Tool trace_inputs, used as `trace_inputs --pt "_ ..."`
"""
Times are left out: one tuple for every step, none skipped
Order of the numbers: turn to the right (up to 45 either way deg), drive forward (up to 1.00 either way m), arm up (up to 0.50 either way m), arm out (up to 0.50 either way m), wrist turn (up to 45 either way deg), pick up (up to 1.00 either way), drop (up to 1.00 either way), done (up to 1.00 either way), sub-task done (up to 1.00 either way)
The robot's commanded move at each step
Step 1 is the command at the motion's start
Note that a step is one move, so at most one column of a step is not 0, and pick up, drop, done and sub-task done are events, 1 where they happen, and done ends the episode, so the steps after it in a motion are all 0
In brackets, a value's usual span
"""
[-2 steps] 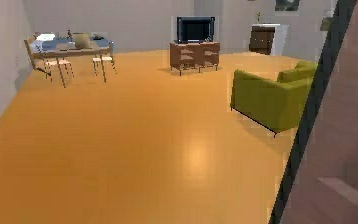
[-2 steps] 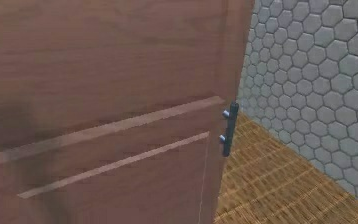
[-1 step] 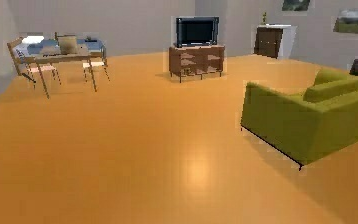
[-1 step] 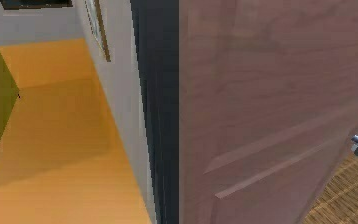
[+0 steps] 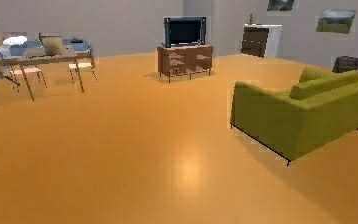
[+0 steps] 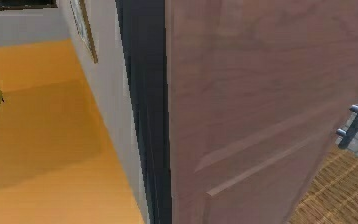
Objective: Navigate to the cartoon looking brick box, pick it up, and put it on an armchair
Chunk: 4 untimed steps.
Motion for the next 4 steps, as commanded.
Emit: trace_inputs --pt "0.0 1.00 0.00 0.00 0.0 0.00 0.00 0.00 0.00" --pt "0.0 1.00 0.00 0.00 0.0 0.00 0.00 0.00 0.00" --pt "6.0 0.00 0.00 0.00 0.0 0.00 0.00 0.00 0.00" --pt "3.0 0.00 0.00 0.00 0.0 0.00 0.00 0.00 0.00"
